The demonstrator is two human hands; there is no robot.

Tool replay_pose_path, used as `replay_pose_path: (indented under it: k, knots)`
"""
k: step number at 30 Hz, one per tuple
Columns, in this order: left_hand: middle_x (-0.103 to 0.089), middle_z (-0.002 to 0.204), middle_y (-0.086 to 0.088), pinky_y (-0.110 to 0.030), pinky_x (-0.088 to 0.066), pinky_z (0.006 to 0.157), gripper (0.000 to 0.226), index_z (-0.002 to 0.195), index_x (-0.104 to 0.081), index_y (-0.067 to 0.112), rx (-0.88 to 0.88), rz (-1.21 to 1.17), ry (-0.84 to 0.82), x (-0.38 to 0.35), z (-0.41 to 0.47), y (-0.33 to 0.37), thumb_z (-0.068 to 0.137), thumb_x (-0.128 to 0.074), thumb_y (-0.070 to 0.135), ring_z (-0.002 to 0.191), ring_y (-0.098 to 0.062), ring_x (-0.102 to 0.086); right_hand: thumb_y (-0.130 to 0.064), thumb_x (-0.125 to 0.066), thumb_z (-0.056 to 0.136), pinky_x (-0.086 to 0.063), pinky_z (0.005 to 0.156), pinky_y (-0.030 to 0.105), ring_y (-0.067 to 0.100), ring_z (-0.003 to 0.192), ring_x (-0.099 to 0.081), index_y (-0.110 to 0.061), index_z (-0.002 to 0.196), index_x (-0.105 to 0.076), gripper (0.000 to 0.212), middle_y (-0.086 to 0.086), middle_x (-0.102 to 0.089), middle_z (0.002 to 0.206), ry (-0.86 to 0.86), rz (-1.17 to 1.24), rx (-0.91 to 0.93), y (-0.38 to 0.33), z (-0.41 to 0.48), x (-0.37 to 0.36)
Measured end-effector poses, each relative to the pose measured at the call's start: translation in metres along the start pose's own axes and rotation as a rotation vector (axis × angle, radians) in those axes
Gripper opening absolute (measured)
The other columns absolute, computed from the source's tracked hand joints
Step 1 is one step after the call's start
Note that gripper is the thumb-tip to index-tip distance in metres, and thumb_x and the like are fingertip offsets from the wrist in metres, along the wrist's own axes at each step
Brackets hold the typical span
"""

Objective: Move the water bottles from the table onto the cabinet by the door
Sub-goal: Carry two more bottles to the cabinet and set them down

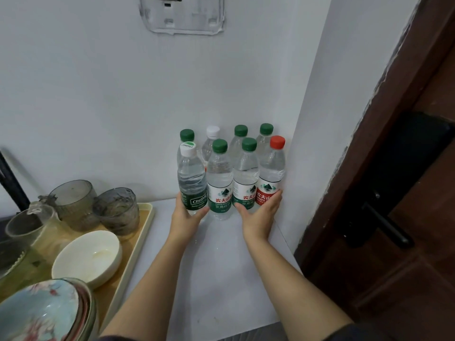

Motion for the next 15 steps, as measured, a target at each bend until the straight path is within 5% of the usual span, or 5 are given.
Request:
replay_pose_path:
  k: [2,5,10,13,15]
  knots:
    - [-0.06,0.126,0.0,-0.013,-0.042,0.088,0.066,0.136,-0.045,0.012,-0.018,0.012,0.008,-0.001,0.001,-0.001,0.079,-0.077,0.006,0.112,-0.011,-0.057,-0.022,-0.088,0.069,-0.015,0.122,0.038,0.028,0.152,-0.005,-0.004,0.155,0.002,0.126,0.018,-0.004,0.163,-0.001,0.002,0.008,0.002,0.002,-0.002]
    - [-0.058,0.13,-0.002,-0.027,-0.044,0.098,0.068,0.137,-0.043,0.012,-0.016,0.022,-0.008,-0.001,0.002,-0.002,0.079,-0.078,0.007,0.117,-0.014,-0.056,-0.022,-0.088,0.07,-0.014,0.122,0.037,0.029,0.152,-0.005,-0.003,0.155,0.003,0.126,0.019,-0.002,0.163,-0.004,-0.001,0.01,0.001,0.001,-0.003]
    - [-0.049,0.132,0.004,-0.003,-0.037,0.089,0.077,0.141,-0.033,0.009,0.034,0.068,-0.017,0.002,-0.002,0.003,0.079,-0.078,0.009,0.12,-0.01,-0.049,-0.03,-0.088,0.069,-0.025,0.119,0.044,0.033,0.15,-0.011,-0.007,0.156,-0.001,0.125,0.018,-0.008,0.162,-0.035,-0.085,0.002,-0.003,-0.001,0.01]
    - [-0.023,0.157,-0.005,-0.026,-0.024,0.115,0.107,0.152,-0.006,0.007,0.125,0.141,0.019,0.008,-0.017,0.005,0.077,-0.081,0.023,0.145,-0.02,-0.024,-0.034,-0.083,0.075,-0.02,0.119,0.05,0.04,0.149,-0.009,-0.011,0.157,-0.003,0.117,0.019,-0.008,0.163,-0.11,-0.241,0.03,-0.003,-0.003,0.032]
    - [-0.007,0.162,-0.01,-0.031,-0.013,0.119,0.113,0.153,0.003,0.005,0.162,0.261,0.071,0.011,-0.042,0.007,0.079,-0.079,0.027,0.149,-0.021,-0.009,-0.04,-0.075,0.082,-0.015,0.118,0.053,0.041,0.15,-0.005,-0.017,0.157,-0.001,0.108,0.016,-0.005,0.164,-0.228,-0.375,0.07,-0.001,-0.011,0.049]
Point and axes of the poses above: each hand's wrist, its own z-axis towards the middle knuckle, its own x-axis out of the back of the hand, y = z × x, the point moved 3 cm from there along z, towards the middle knuckle
